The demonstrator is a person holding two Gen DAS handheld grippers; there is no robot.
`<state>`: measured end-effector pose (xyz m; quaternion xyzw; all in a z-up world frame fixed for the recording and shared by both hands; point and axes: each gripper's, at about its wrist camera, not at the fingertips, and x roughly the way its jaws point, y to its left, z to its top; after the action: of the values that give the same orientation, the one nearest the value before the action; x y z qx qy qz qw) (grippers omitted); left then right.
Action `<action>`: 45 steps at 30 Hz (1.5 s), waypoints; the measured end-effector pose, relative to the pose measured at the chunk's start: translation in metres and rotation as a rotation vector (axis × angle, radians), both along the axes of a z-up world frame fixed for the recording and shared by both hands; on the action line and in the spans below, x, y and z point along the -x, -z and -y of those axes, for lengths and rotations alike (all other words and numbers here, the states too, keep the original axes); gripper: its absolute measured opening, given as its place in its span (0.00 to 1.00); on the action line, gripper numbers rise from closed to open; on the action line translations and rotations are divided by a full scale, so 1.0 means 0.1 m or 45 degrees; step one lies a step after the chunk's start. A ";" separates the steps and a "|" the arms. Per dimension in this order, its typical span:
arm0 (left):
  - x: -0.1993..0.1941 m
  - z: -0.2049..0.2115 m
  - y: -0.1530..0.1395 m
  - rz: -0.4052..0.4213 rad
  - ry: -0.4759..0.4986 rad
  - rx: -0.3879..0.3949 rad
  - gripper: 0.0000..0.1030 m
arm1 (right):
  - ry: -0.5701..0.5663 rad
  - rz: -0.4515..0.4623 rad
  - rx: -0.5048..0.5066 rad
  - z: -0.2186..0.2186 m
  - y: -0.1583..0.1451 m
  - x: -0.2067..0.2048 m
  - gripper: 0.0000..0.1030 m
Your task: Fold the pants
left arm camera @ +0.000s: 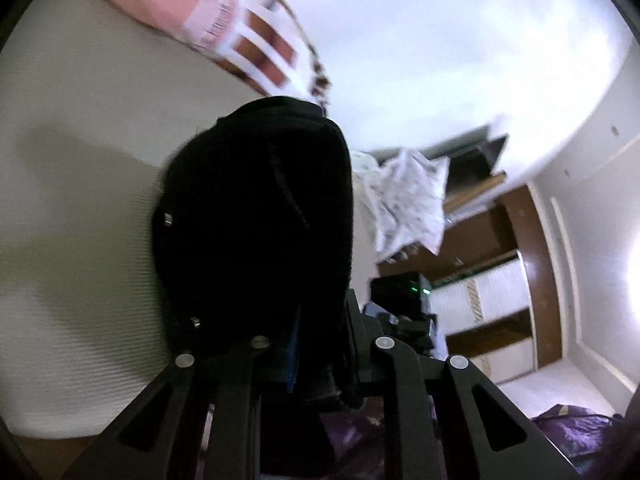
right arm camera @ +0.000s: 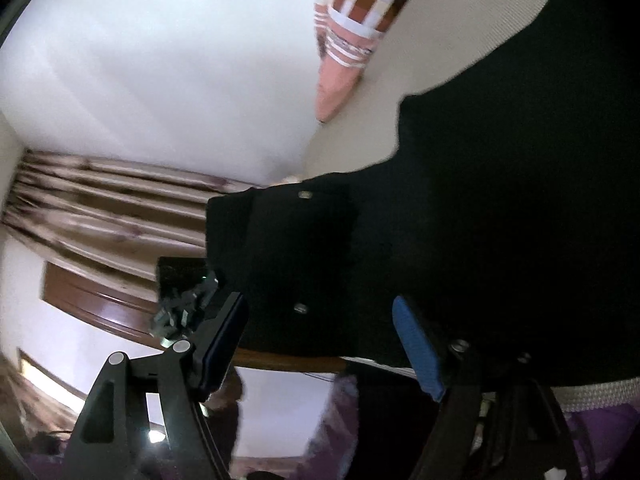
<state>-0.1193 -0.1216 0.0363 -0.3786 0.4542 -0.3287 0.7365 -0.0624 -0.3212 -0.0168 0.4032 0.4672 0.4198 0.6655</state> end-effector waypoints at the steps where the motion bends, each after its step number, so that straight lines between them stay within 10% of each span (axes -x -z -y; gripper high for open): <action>1: -0.07 0.14 0.00 0.000 0.022 0.023 0.18 | 0.010 -0.011 -0.047 0.04 0.00 -0.03 0.75; 11: -0.60 1.44 0.26 -0.032 0.253 0.091 0.06 | 0.035 -0.185 -0.408 0.32 0.18 -0.38 0.98; 20: -0.61 1.40 0.33 -0.038 0.140 0.027 0.09 | 0.073 -0.302 -0.513 0.66 0.44 -0.55 0.97; 24: -0.60 0.97 0.32 -0.046 -0.031 -0.093 0.17 | 0.012 -0.211 -0.295 0.57 0.32 -0.57 0.83; 26: -0.60 0.82 0.34 -0.061 -0.083 -0.130 0.18 | -0.019 -0.152 -0.118 0.49 0.23 -0.59 0.61; 28: -0.58 0.72 0.36 -0.068 -0.138 -0.187 0.18 | -0.043 -0.132 0.026 0.45 0.22 -0.60 0.16; 36: -0.57 0.80 0.33 -0.037 -0.206 -0.369 0.55 | -0.001 -0.029 0.077 0.87 0.01 -0.68 0.15; 45: -0.71 1.10 0.36 -0.029 -0.138 -0.442 0.59 | 0.157 -0.021 0.109 1.64 0.00 -0.79 0.15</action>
<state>-0.0481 -0.2313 0.0004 -0.2734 0.4912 -0.2011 0.8022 0.0169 -0.4851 -0.0168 0.4058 0.4645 0.3541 0.7030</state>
